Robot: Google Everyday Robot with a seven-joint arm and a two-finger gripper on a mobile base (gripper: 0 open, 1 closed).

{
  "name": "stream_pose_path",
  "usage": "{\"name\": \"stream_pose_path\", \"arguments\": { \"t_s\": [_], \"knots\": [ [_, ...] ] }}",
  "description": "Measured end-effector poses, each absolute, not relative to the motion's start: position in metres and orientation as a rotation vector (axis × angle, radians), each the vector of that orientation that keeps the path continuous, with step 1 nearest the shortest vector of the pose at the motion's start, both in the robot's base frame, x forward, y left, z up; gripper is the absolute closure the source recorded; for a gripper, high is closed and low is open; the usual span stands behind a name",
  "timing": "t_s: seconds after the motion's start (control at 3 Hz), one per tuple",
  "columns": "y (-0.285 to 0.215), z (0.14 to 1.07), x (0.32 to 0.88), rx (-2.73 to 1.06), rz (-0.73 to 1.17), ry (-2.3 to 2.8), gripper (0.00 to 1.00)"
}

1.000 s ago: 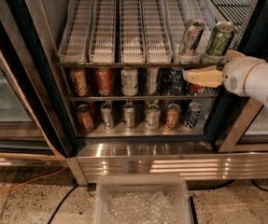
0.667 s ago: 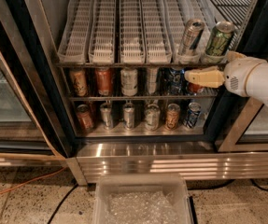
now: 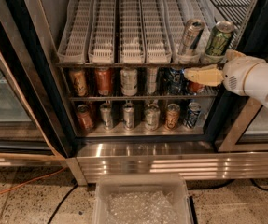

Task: Pick green can from top shelf of fridge

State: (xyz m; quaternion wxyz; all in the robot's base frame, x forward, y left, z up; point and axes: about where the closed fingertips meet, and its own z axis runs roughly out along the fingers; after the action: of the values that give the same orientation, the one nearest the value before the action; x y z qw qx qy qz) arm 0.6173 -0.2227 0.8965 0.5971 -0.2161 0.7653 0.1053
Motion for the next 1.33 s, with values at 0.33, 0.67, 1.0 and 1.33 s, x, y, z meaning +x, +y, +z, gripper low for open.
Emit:
{"name": "stream_pose_path", "arguments": {
  "t_s": [0.33, 0.67, 1.0, 1.33],
  "knots": [
    [-0.227, 0.897, 0.624, -0.439, 0.226, 1.723, 0.11],
    [-0.232, 0.901, 0.632, -0.337, 0.199, 1.652, 0.14],
    [-0.235, 0.906, 0.637, -0.261, 0.169, 1.592, 0.11],
    [-0.238, 0.91, 0.636, -0.204, 0.149, 1.557, 0.14]
  ]
}}
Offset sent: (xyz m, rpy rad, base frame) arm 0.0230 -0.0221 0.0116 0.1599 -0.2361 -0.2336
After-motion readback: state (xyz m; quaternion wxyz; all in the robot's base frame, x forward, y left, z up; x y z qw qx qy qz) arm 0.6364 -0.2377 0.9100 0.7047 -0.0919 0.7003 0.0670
